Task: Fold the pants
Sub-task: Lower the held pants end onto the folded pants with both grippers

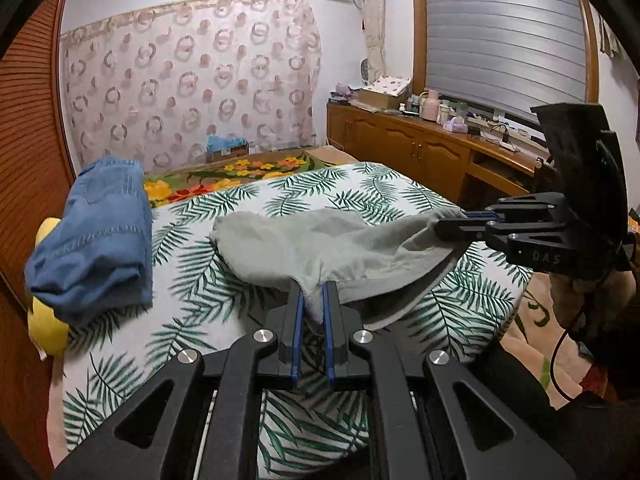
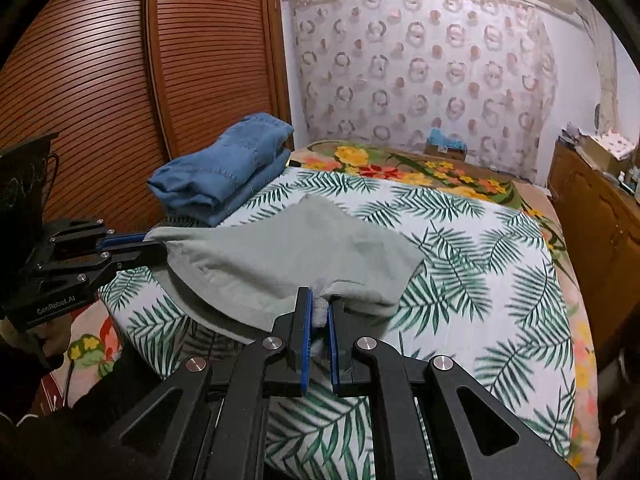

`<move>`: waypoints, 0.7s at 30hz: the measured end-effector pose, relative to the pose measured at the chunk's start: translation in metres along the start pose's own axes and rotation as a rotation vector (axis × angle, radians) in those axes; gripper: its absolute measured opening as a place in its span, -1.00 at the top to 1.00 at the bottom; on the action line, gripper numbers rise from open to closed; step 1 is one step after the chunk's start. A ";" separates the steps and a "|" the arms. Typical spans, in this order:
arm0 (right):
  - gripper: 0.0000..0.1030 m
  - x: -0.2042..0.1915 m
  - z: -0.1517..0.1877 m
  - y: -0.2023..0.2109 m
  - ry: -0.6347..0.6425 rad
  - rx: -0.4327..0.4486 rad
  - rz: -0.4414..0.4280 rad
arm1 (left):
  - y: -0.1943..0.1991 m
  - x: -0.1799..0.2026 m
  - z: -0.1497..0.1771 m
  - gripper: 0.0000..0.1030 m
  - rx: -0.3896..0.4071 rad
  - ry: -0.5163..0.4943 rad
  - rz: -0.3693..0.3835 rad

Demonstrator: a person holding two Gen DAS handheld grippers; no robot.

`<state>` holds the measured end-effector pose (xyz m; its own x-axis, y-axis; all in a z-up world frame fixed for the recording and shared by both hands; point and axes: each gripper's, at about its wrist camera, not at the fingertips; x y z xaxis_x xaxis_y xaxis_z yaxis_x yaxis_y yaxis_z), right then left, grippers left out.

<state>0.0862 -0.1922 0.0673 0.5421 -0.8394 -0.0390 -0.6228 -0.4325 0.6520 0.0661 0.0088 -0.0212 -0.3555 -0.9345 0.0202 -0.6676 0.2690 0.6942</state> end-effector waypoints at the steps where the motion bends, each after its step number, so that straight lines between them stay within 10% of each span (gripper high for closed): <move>1: 0.86 0.000 0.001 0.001 -0.003 -0.001 -0.002 | 0.000 0.000 0.002 0.81 -0.001 0.003 0.003; 21: 0.86 -0.007 0.031 0.020 -0.035 0.012 -0.041 | 0.027 0.024 0.025 0.81 0.016 0.009 0.043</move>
<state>0.0519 -0.2051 0.0572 0.5475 -0.8317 -0.0920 -0.6071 -0.4705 0.6404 0.0229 0.0000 -0.0201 -0.3787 -0.9238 0.0563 -0.6618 0.3128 0.6813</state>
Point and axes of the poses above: each gripper's, at about its wrist camera, not at the fingertips, and y roughly against the way its jaws point, x to its right, z to its underside, and after that the axes turned 10 degrees about -x, right-handed
